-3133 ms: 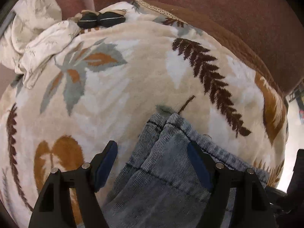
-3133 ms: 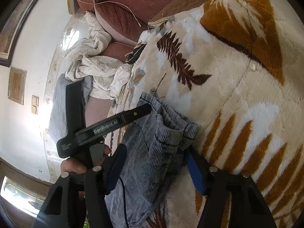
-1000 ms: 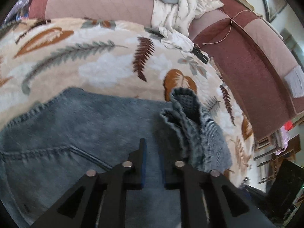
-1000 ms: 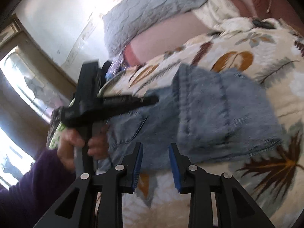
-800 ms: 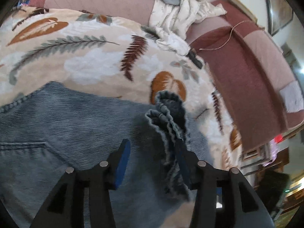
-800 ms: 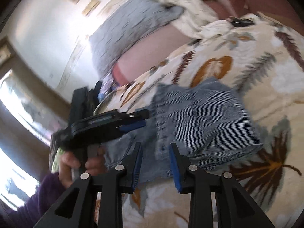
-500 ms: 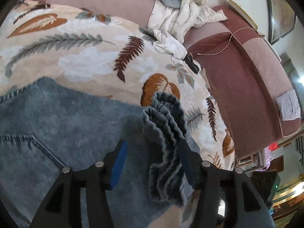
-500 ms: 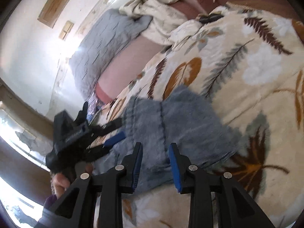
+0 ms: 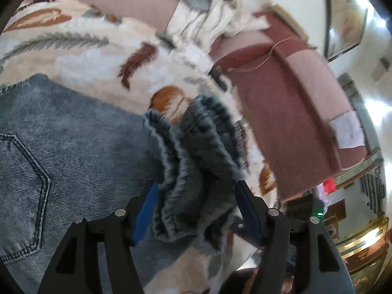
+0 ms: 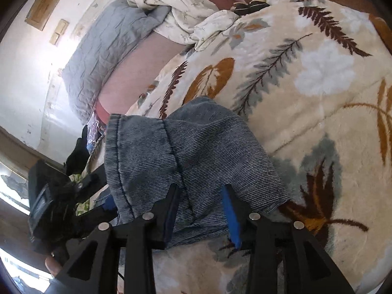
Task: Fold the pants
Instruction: 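Lift the hem and fold it toward the waistband with both grippers, then lower the folded hem onto the jeans and open both grippers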
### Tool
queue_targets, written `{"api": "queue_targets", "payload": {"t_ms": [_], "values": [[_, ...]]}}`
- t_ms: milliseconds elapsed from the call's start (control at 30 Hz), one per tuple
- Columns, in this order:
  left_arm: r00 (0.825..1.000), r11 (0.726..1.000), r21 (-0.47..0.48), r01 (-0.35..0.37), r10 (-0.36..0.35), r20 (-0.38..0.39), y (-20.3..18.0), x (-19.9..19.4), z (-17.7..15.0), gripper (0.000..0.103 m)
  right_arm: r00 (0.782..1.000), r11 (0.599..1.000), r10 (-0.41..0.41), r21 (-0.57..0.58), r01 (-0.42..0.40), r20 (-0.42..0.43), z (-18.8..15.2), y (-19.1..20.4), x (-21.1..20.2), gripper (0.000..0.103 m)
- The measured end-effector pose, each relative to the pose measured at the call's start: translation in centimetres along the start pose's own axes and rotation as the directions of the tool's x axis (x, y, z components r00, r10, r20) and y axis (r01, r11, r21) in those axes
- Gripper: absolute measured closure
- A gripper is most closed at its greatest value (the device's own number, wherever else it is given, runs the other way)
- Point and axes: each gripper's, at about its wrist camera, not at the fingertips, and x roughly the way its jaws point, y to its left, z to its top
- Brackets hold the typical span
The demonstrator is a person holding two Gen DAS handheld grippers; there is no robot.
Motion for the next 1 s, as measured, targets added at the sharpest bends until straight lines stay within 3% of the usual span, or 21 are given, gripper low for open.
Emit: {"api": "queue_targets", "payload": {"t_ms": [100,233,333,533,600,633,667,700,767,900,1000], "values": [[0.999,0.998,0.025,-0.049,0.049,-0.001,-0.3,0.0,-0.1,0.031,1.0,1.0,-0.008,-0.015,0.007,-0.021,-0.1,0.2,0.5,0.056],[0.999,0.998,0.041,-0.047,0.047,0.009,-1.0,-0.1,0.2,0.031,0.998,0.995,-0.044,-0.094,0.041,-0.034,-0.7,1.7,1.6,0.045],[0.994,0.993,0.042,-0.107,0.107,-0.001,-0.8,0.5,0.5,0.03,0.997,0.987,-0.069,-0.145,0.064,-0.028,-1.1,2.4,1.6,0.044],[0.981,0.984,0.008,-0.18,0.18,-0.077,0.2,3.4,1.0,0.03,1.0,0.999,0.005,-0.039,-0.005,-0.011,-0.3,0.8,0.5,0.044],[0.964,0.972,0.028,-0.234,0.236,-0.12,0.1,4.9,0.9,0.032,1.0,0.999,0.008,-0.037,-0.008,0.003,-0.2,0.7,0.2,0.044],[0.963,0.971,0.043,-0.237,0.24,-0.118,-0.1,5.2,0.9,0.037,1.0,0.999,0.01,-0.036,-0.01,0.003,-0.2,0.7,0.1,0.044],[0.964,0.969,0.066,-0.236,0.242,-0.107,-0.4,5.4,0.9,0.061,1.0,0.999,0.014,-0.029,-0.014,-0.002,-0.2,0.5,0.2,0.044],[0.96,0.962,0.102,-0.252,0.262,-0.099,-1.0,5.5,0.9,0.071,1.0,1.0,0.017,-0.02,-0.017,-0.008,-0.2,0.4,0.3,0.045],[0.955,0.947,0.178,-0.267,0.285,-0.083,-2.4,5.5,0.9,0.078,0.999,0.999,0.031,0.008,-0.031,-0.015,-0.1,-0.2,0.4,0.045],[0.96,0.904,0.349,-0.247,0.277,-0.039,-6.4,3.6,0.4,0.08,0.997,0.996,0.072,0.048,-0.071,-0.013,-0.1,-0.9,0.2,0.045],[0.949,0.892,0.352,-0.283,0.313,-0.028,-5.9,1.9,0.0,0.079,0.993,0.991,0.121,0.06,-0.12,-0.013,-0.1,-0.8,0.1,0.045]]}}
